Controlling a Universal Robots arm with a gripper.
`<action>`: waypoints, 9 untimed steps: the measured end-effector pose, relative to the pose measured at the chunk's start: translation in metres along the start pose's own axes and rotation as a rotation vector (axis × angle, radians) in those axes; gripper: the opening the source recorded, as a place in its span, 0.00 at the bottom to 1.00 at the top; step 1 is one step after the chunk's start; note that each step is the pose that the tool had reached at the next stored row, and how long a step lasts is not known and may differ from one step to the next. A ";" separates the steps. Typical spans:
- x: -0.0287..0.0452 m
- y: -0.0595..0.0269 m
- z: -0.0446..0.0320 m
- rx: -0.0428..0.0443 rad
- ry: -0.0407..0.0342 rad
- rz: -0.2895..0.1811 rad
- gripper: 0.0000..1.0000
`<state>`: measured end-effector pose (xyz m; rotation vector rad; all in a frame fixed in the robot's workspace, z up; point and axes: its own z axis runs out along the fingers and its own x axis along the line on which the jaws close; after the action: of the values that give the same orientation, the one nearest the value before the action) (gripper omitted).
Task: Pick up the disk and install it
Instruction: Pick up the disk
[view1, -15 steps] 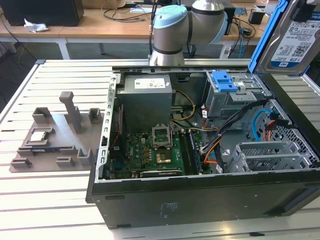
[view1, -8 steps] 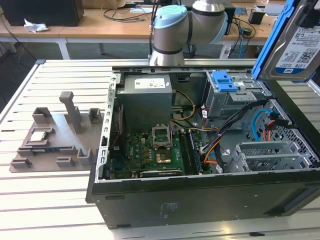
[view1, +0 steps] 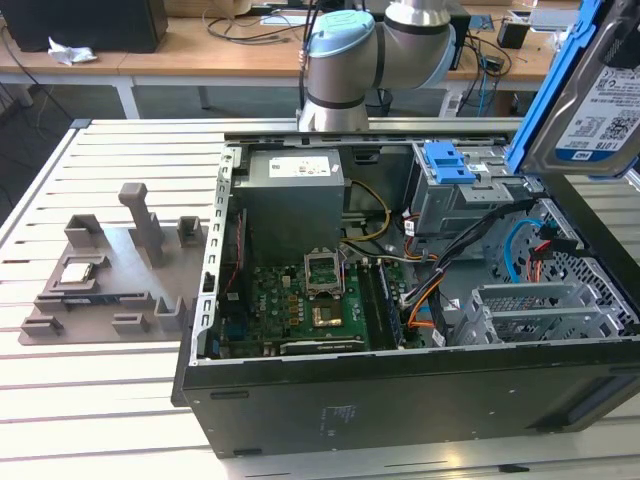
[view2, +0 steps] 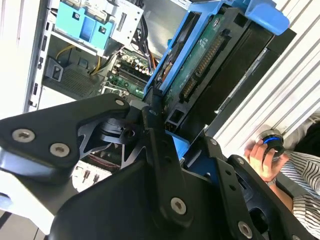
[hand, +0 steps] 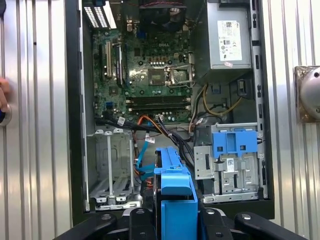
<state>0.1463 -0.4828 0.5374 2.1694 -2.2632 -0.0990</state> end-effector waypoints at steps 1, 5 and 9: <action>0.0014 0.0007 0.0001 0.0000 0.0000 0.000 0.37; 0.0071 0.0008 0.0004 0.0000 0.0000 0.000 0.37; 0.0102 0.0006 0.0007 0.0000 0.0001 0.000 0.37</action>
<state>0.1452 -0.4930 0.5364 2.1694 -2.2632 -0.0989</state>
